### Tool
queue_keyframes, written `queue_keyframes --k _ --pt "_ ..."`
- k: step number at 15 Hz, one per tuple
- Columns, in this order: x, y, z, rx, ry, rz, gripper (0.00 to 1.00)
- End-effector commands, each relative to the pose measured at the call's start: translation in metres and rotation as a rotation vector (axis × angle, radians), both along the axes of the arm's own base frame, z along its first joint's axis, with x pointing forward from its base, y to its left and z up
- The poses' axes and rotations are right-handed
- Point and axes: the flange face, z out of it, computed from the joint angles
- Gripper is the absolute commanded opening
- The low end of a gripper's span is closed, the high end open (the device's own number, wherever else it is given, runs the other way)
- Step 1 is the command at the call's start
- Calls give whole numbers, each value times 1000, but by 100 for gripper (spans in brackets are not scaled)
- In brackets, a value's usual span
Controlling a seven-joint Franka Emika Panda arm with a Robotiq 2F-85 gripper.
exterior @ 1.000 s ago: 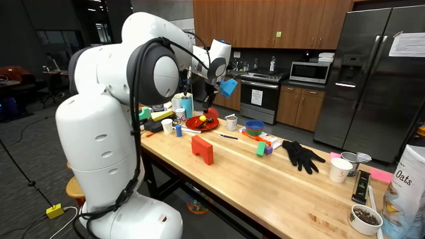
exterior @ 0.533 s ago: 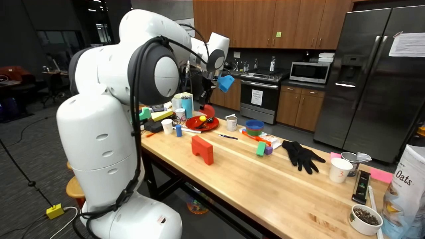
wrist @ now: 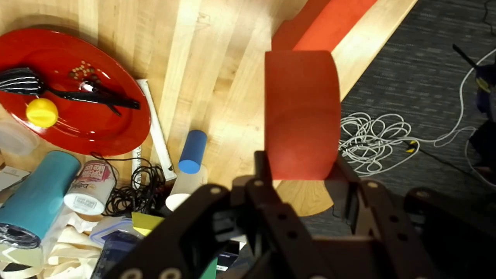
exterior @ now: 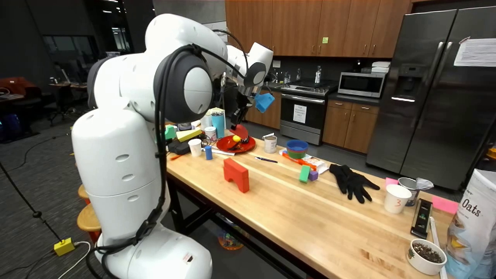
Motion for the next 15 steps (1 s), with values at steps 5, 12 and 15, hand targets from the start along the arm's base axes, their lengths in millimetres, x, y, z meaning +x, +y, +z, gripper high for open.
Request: queue_keyframes --k 5,12,15 --pt "-2 -3 -20 79 191 -157 15" --pt "10 8 -53 60 272 -219 15" --pt "14 10 -69 38 325 -256 15"
